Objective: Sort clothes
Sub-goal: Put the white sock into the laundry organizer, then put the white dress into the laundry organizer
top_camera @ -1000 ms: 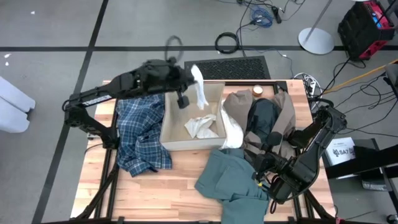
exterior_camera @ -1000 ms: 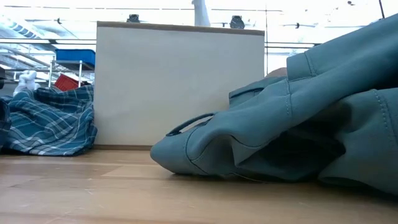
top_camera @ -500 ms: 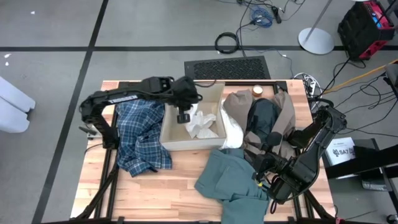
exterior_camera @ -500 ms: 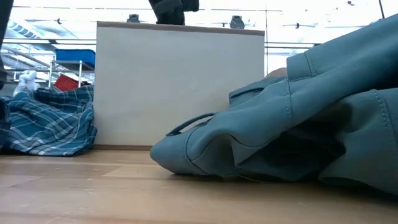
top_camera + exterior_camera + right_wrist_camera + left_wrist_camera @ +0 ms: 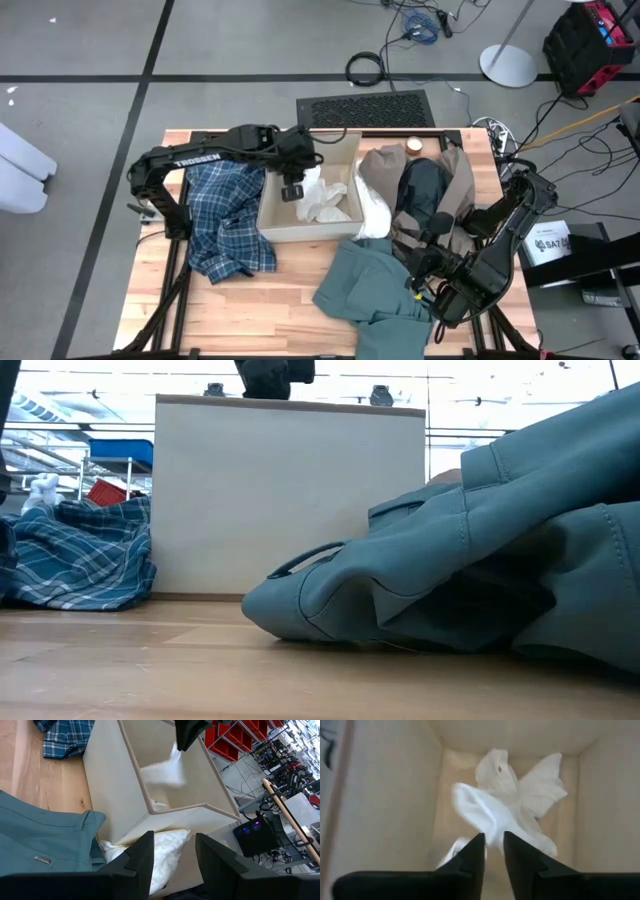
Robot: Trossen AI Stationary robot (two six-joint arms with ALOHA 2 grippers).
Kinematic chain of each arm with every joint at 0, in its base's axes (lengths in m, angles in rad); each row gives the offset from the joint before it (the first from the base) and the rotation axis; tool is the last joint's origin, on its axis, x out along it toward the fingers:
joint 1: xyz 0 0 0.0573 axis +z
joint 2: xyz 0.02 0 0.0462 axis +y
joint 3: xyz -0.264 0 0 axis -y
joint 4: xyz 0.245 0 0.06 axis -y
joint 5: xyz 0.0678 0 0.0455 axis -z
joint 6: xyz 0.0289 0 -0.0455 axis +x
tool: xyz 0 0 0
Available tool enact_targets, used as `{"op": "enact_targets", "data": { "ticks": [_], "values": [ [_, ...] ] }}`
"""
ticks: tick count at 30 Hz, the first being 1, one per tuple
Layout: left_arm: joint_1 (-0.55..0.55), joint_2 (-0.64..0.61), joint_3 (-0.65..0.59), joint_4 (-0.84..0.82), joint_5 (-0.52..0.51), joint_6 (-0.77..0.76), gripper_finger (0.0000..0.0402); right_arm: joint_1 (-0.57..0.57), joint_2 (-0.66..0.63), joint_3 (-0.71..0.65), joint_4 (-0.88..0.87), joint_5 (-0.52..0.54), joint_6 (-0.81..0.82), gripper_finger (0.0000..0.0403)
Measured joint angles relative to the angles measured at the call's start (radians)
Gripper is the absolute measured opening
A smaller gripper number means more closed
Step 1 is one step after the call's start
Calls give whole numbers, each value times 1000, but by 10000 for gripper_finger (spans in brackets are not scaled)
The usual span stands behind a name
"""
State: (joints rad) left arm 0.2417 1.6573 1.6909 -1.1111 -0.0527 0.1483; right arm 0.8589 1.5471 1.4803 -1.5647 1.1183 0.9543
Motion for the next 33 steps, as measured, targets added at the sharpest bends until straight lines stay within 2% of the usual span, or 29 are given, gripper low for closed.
{"op": "enact_targets", "data": {
  "ticks": [4, 7, 9, 11, 13, 17, 20, 26, 30, 33],
  "values": [
    [-7, 0, 0, -36, -8, -28, 136, 0, 0, 0, 0, 0, 1, 132],
    [-9, -2, 17, -85, -7, 17, 153, 0, 0, 0, 0, -6, 34, 132],
    [-12, -7, 50, -112, -4, 16, 155, -7, 0, 0, 0, -66, 77, 132],
    [-16, -19, 88, -153, 6, 13, 156, -28, 0, 0, -3, -173, 110, 132],
    [-27, -39, 124, -172, 49, -16, 156, -51, 0, -5, 1, -252, 135, 132],
    [-67, -114, 143, -147, 151, -113, 156, -101, -1, -44, 23, -295, 135, 132],
    [-142, -179, 123, -126, 147, -175, 155, -151, -1, -90, 22, -358, 136, 132],
    [-369, -291, -15, -24, -13, -303, 155, -247, -1, -222, 128, -498, 67, 132],
    [-511, -346, -138, 75, -150, -352, 155, -321, -9, -308, 306, -522, -68, 132],
    [-600, -377, -254, 235, -254, -337, 155, -386, -27, -365, 451, -519, -172, 132]
  ]
}}
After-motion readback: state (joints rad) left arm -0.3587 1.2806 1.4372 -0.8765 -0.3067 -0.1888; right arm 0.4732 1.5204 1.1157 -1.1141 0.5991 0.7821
